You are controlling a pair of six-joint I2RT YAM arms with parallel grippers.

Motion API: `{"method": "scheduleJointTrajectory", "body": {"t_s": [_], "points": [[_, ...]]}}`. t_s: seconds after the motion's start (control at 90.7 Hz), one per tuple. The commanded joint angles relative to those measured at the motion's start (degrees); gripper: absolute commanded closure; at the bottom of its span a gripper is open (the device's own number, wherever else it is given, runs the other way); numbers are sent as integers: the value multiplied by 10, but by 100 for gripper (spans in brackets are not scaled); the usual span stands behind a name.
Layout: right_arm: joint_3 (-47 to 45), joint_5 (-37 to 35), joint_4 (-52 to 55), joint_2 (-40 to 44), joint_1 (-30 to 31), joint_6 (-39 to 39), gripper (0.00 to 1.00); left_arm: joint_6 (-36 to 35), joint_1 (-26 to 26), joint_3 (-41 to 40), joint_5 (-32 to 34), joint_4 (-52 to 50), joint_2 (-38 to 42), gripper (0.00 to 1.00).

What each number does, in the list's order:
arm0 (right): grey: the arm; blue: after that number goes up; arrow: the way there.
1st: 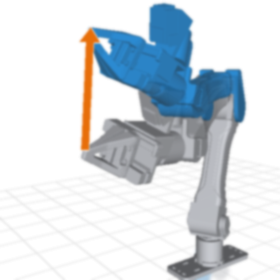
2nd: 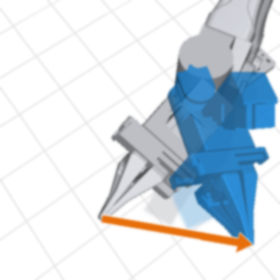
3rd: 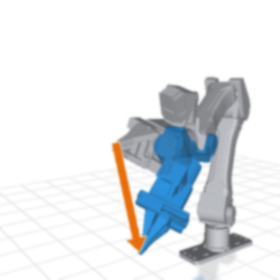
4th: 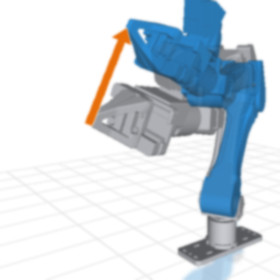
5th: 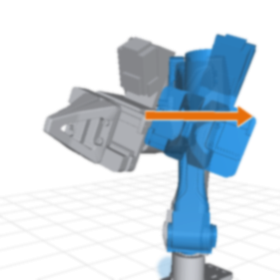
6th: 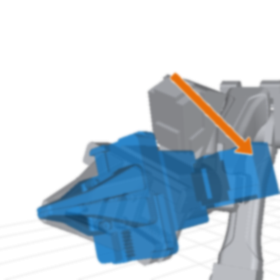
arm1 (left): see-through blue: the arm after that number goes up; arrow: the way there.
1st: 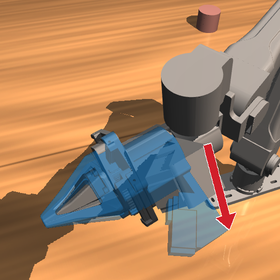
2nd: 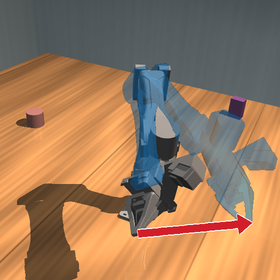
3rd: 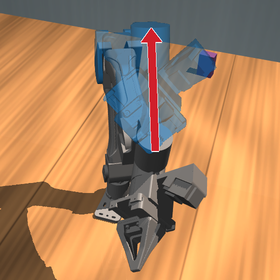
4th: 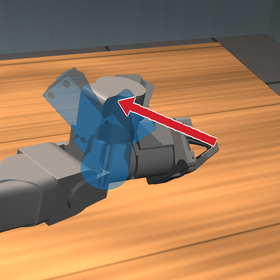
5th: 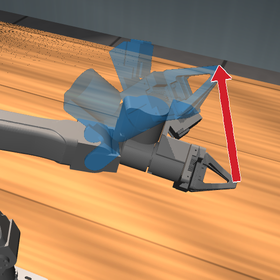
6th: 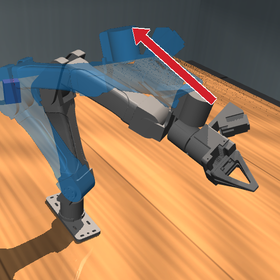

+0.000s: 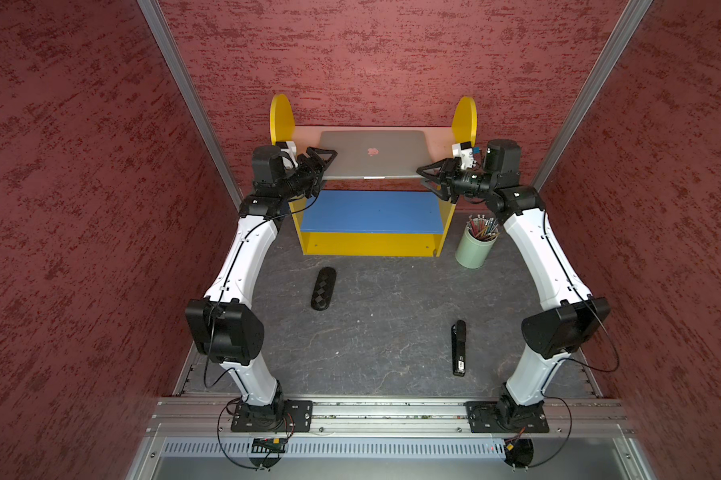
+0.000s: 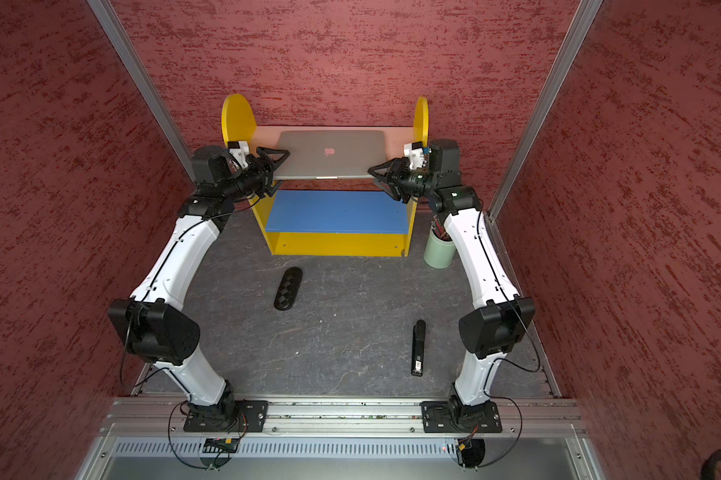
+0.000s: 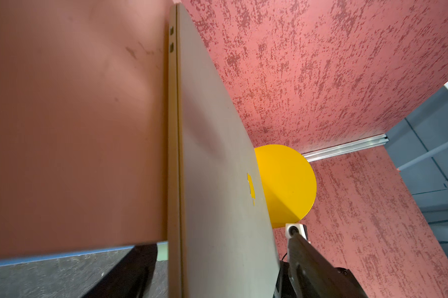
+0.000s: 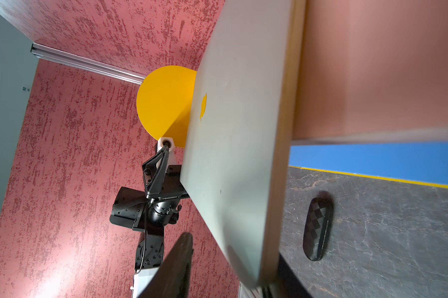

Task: Close the laptop lid and set it aside
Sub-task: Place the laptop on the shelf.

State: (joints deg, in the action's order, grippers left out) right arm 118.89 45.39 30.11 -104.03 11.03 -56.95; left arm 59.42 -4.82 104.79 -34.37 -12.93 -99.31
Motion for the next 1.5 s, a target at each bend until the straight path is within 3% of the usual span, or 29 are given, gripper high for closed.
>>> {"method": "scheduleJointTrajectory", "body": {"t_s": [0.0,0.342,0.904,1.179,1.378,1.488], "points": [[19,-10,-3,15,-11,17,54,-38,11,4,-22,-16,6,13],[-15,-4,-6,43,-11,28,54,-97,18,-11,-42,-55,58,13],[-98,14,-46,86,6,26,61,-114,18,-113,-82,-36,132,35],[-75,13,-39,67,28,32,70,-122,10,-129,-85,-34,145,50],[-48,9,-29,46,40,38,73,-131,-5,-124,-93,-37,139,72],[-38,4,-25,35,46,40,74,-136,-11,-123,-98,-38,132,78]]}}
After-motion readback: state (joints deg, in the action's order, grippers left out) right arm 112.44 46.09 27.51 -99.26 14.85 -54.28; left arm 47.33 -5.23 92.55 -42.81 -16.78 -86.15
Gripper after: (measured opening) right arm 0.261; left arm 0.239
